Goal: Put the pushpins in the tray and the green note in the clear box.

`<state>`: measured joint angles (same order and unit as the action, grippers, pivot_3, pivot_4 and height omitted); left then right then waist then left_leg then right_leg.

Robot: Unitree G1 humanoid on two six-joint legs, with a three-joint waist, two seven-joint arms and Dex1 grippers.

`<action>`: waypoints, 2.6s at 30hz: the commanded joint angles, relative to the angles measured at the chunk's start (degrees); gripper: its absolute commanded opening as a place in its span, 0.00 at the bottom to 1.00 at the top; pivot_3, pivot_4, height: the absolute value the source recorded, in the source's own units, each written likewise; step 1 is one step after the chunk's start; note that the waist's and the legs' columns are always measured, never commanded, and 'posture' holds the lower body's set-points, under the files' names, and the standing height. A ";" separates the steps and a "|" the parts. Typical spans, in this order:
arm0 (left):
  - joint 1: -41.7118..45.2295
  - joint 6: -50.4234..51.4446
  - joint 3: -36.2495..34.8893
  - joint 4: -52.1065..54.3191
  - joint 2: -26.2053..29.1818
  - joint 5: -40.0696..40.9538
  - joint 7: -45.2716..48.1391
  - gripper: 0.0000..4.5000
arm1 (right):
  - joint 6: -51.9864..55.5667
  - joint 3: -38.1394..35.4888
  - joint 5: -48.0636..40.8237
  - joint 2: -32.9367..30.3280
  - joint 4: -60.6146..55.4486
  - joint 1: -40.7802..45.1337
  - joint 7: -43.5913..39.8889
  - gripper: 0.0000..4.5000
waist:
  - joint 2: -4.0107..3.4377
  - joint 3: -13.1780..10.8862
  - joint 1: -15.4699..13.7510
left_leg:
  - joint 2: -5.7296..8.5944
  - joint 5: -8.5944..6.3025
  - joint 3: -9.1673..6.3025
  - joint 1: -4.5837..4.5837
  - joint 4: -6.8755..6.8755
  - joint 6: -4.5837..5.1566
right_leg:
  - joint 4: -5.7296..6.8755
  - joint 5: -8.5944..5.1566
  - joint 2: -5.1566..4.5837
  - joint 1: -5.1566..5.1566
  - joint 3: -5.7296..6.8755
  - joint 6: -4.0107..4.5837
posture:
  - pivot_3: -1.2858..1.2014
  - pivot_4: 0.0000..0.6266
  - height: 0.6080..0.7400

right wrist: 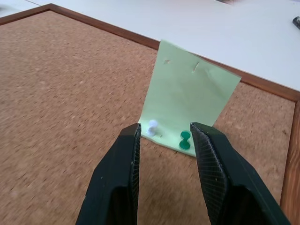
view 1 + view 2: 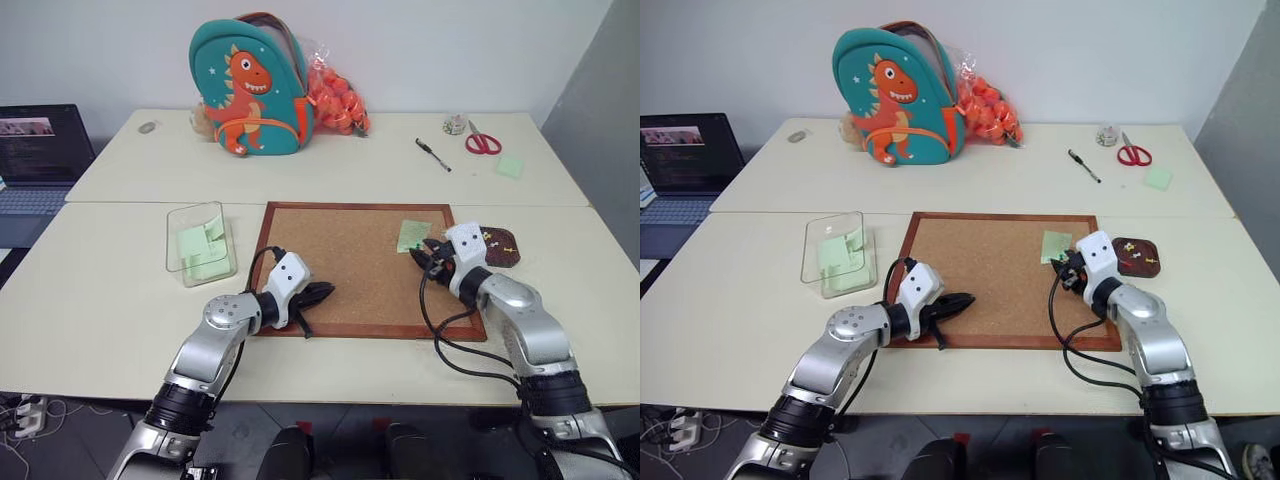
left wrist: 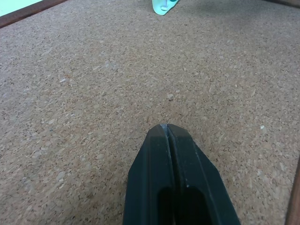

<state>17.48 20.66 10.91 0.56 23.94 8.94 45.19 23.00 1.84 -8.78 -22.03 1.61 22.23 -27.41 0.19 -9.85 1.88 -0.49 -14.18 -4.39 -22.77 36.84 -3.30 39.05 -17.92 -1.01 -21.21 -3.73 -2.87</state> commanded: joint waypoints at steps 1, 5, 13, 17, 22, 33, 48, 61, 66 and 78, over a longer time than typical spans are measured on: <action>-2.31 1.77 2.38 -1.93 0.36 -0.94 0.82 0.00 | -3.22 -0.52 0.80 0.00 3.10 2.53 -0.36 0.39 | 0.00 0.00 0.00 | 0.00 0.00 0.00 0.00 0.00 0.00 | 0.00 0.00 0.00 0.00 0.00 0.00 | 0.52 0.24 1.00; -2.74 1.91 2.28 -1.53 0.44 -0.92 0.70 0.00 | -4.72 -0.41 1.40 0.04 5.93 3.51 -0.74 0.39 | 0.00 0.00 0.01 | -0.01 0.00 0.00 0.00 -0.01 0.00 | 0.00 0.00 0.00 -0.01 0.00 0.00 | 0.52 0.24 1.00; -2.91 2.04 2.19 -1.30 0.49 -0.94 0.60 0.00 | -6.00 -0.42 1.42 0.32 7.64 3.75 -0.83 0.30 | 0.00 0.00 0.00 | -0.01 0.00 0.01 0.00 -0.01 0.00 | 0.00 0.00 0.00 -0.01 -0.01 0.00 | 0.52 0.24 1.00; -2.96 2.04 2.21 -1.20 0.54 -0.93 0.67 0.00 | -6.28 -0.48 1.37 0.63 7.53 3.81 -0.63 0.11 | 0.00 0.00 0.00 | -0.01 0.00 0.01 0.00 -0.01 0.00 | 0.00 0.00 0.00 -0.01 -0.01 0.00 | 0.52 0.24 1.00; -3.06 2.04 2.24 -1.10 0.52 -0.93 0.64 0.00 | -6.39 -0.48 2.07 0.57 6.83 3.44 0.11 0.00 | 0.00 0.00 0.00 | -0.01 0.00 0.00 -0.01 -0.01 0.00 | 0.00 0.00 0.00 -0.01 -0.01 0.00 | 0.52 0.24 1.00; -3.13 2.04 2.30 -1.21 0.51 -1.00 0.65 0.00 | -5.20 -2.38 2.62 0.80 6.09 3.54 3.10 0.22 | 0.00 0.00 0.00 | -0.01 0.00 0.01 -0.01 -0.01 0.00 | 0.00 0.00 0.00 -0.01 -0.01 0.00 | 0.52 0.24 1.00; -3.21 2.18 2.44 -1.22 0.39 -0.96 0.69 0.00 | 2.28 -0.14 -2.00 -3.15 -9.06 -2.89 -5.09 0.56 | 0.00 0.00 -0.01 | 0.00 0.00 0.00 -0.01 0.01 0.00 | 0.00 0.00 0.00 0.00 -0.02 0.00 | 0.52 0.24 1.00; -3.31 2.31 2.48 -0.93 0.49 -0.88 0.71 0.00 | -2.71 1.56 1.65 -1.48 4.94 4.86 -4.76 0.56 | 0.01 0.01 -0.01 | 0.00 0.00 0.00 0.00 0.00 0.00 | -0.01 0.00 -0.01 -0.01 0.00 0.00 | 0.52 0.24 1.00; -3.69 2.46 2.30 -0.54 0.61 -0.86 0.56 0.00 | -3.55 0.74 1.54 -1.21 7.77 5.75 -4.57 0.56 | 0.01 0.01 0.00 | 0.00 0.00 0.01 -0.01 0.00 0.00 | -0.01 0.00 -0.01 -0.01 -0.01 0.00 | 0.52 0.24 1.00; -3.62 2.33 2.30 -0.70 0.73 -0.89 0.73 0.00 | -4.35 0.04 1.03 -1.17 8.76 5.63 -5.14 0.27 | 0.00 0.01 0.00 | -0.01 0.00 0.00 -0.01 0.00 0.00 | -0.01 0.00 0.00 -0.01 -0.01 0.00 | 0.52 0.24 1.00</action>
<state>16.15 20.79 10.85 1.74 23.99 8.94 45.01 20.32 3.26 -7.02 -23.43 11.12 26.48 -32.35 0.19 -9.84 1.88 -0.51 -14.19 -4.38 -22.77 36.83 -3.30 39.04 -17.92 -1.01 -21.22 -3.74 -2.87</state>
